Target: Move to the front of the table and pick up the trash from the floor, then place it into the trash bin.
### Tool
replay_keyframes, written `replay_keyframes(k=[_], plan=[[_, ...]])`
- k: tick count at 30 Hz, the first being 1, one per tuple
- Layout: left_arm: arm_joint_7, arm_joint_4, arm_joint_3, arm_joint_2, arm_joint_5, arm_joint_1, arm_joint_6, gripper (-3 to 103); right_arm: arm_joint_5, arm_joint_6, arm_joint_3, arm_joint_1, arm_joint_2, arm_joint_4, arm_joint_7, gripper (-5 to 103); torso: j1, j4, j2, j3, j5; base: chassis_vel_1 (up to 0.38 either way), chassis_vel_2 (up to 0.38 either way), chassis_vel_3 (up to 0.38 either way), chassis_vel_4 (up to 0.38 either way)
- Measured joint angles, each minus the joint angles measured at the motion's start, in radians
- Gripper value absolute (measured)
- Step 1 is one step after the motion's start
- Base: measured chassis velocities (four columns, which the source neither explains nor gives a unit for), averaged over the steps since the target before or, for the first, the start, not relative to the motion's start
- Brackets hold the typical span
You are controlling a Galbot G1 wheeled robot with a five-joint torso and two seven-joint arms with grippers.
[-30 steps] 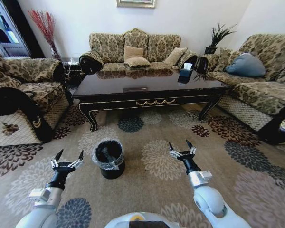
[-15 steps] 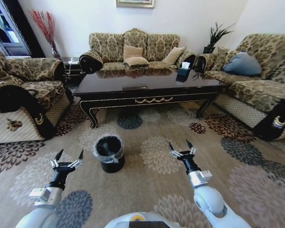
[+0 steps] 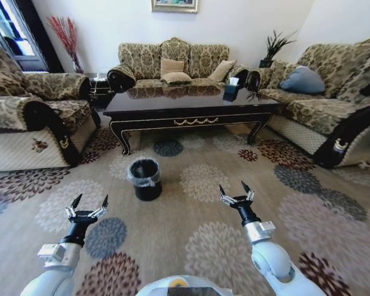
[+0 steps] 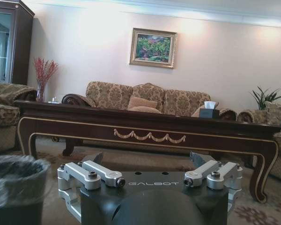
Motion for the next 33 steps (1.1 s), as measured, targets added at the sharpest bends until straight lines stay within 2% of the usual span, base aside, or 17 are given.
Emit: replay_keyframes(k=[5, 7, 9, 13, 16, 19, 22, 25, 29, 33], plan=[[0.0, 0.0, 0.0, 0.0, 0.0, 0.0, 0.0, 100, 0.0, 0.0, 0.0, 0.0, 0.0, 0.0, 0.0, 100, 0.0, -0.0001, 0.0, 0.0, -0.0006, 0.364, -0.368, -0.357, 0.339], [0.0, 0.0, 0.0, 0.0, 0.0, 0.0, 0.0, 100, 0.0, 0.0, 0.0, 0.0, 0.0, 0.0, 0.0, 100, 0.0, -0.0002, 0.0, 0.0, 0.0006, 0.365, -0.354, -0.386, 0.354], [0.0, 0.0, 0.0, 0.0, 0.0, 0.0, 0.0, 100, 0.0, 0.0, 0.0, 0.0, 0.0, 0.0, 0.0, 100, 0.0, 0.0002, 0.0, 0.0, -0.001, 0.359, -0.362, -0.33, 0.374], [0.0, 0.0, 0.0, 0.0, 0.0, 0.0, 0.0, 100, 0.0, 0.0, 0.0, 0.0, 0.0, 0.0, 0.001, 100, 0.0, -0.0001, 0.0, 0.0, 0.0006, 0.364, -0.36, -0.368, 0.369], [0.0, 0.0, 0.0, 0.0, 0.0, 0.0, 0.0, 100, 0.0, 0.0, 0.0, 0.0, 0.0, 0.0, 0.001, 100, 0.0, -0.0003, 0.0, 0.0, -0.0006, 0.34, -0.334, -0.339, 0.292], [0.0, 0.0, 0.0, 0.0, 0.0, 0.0, 0.0, 100, 0.0, 0.0, 0.0, 0.0, 0.0, 0.0, 0.001, 100, 0.0, 0.0, 0.0, 0.0, 0.0003, 0.349, -0.349, -0.346, 0.342], [0.0, 0.0, 0.0, 0.0, 0.0, 0.0, 0.0, 100, 0.0, 0.0, 0.0, 0.0, 0.0, 0.0, 0.001, 100, 0.0, 0.0001, 0.0, 0.0, -0.0007, 0.363, -0.335, -0.331, 0.369], [0.0, 0.0, 0.0, 0.0, 0.0, 0.0, 0.0, 100, 0.0, 0.0, 0.0, 0.0, 0.0, 0.0, 0.001, 100, 0.0, 0.0002, 0.0, 0.0, -0.0001, 0.367, -0.353, -0.376, 0.369], [0.0, 0.0, 0.0, 0.0, 0.0, 0.0, 0.0, 100, 0.0, 0.0, 0.0, 0.0, 0.0, 0.0, 0.001, 100, 0.0, -0.0003, 0.0, 0.001, 0.0002, 0.355, -0.35, -0.37, 0.359], [0.0, 0.0, 0.0, 0.0, 0.0, 0.0, 0.0, 100, 0.0, 0.0, 0.0, 0.0, 0.0, 0.0, 0.001, 100, 0.0, 0.0002, 0.0, 0.0, -0.001, 0.3, -0.319, -0.302, 0.304]])
